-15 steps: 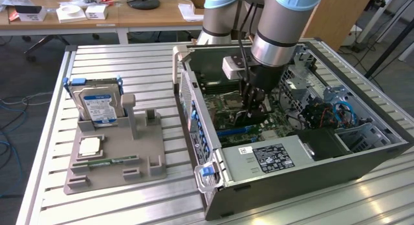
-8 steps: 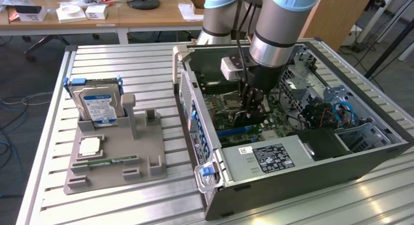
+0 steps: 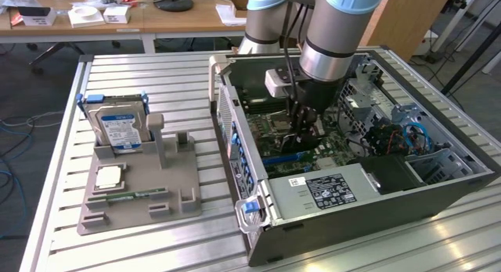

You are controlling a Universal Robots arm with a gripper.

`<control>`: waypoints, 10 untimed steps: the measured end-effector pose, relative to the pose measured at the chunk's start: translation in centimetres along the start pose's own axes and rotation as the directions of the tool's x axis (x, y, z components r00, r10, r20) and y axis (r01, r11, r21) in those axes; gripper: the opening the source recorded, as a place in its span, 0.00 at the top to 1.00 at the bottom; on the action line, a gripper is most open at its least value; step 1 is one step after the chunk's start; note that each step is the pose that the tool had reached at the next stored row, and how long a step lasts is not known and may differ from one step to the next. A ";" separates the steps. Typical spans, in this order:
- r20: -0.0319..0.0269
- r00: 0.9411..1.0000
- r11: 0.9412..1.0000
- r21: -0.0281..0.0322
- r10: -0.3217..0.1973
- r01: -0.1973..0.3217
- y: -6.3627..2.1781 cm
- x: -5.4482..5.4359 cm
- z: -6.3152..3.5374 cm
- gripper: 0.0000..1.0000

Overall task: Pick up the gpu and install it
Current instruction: 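Insert the gpu into the slot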

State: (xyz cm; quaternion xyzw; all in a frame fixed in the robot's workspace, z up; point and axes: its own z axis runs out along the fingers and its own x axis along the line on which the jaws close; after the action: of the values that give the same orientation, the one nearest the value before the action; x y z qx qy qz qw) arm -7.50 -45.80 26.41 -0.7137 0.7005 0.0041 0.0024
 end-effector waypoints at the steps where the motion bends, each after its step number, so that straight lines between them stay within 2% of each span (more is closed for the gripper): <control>1: 0.000 1.000 1.000 0.000 0.000 0.000 0.05 0.0 0.01 0.74; 10: 0.000 1.000 1.000 0.000 0.000 0.000 0.22 0.0 0.06 0.74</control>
State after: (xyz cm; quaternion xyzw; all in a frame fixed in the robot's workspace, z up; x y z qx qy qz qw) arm -7.71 -45.81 26.35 -0.7137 0.7005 0.0040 0.0024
